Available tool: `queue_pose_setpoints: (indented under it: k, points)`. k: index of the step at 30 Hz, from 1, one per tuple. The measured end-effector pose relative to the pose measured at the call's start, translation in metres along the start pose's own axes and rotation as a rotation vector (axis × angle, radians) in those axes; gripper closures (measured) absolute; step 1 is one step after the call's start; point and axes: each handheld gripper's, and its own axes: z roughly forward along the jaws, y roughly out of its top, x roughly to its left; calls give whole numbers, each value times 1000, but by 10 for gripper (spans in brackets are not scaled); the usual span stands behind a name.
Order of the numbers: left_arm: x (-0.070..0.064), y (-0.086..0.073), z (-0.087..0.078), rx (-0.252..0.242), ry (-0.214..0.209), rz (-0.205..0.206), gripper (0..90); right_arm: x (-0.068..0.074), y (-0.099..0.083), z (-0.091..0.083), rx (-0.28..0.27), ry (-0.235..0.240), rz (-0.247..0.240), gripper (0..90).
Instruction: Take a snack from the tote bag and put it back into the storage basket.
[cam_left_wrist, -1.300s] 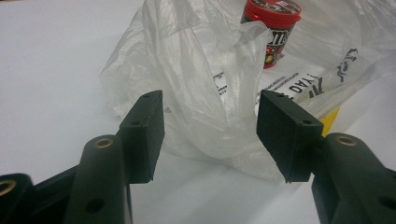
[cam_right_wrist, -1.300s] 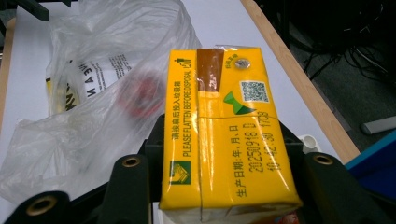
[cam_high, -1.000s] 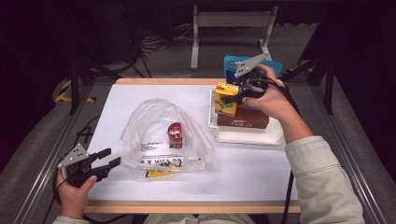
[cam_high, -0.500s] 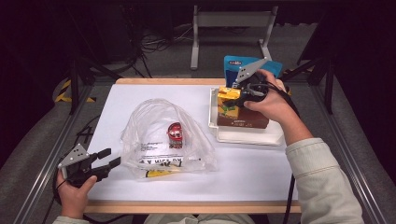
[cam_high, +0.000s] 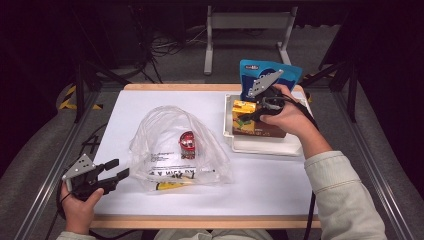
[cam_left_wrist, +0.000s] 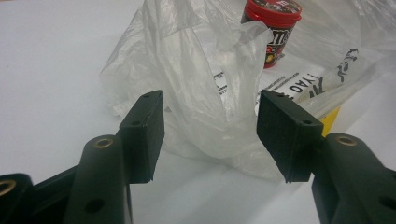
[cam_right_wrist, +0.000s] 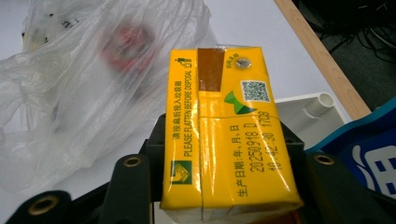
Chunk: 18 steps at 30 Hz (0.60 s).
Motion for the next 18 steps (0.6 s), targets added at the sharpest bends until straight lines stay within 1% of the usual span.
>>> queue_pose_setpoints:
  k: [14, 18]
  points:
    - [0, 0, 0, -1, 0, 1, 423, 1, -14, 14, 23, 30, 11, 545]
    - [0, 0, 0, 0, 0, 2, 424, 1, -18, 19, 30, 33, 5, 545]
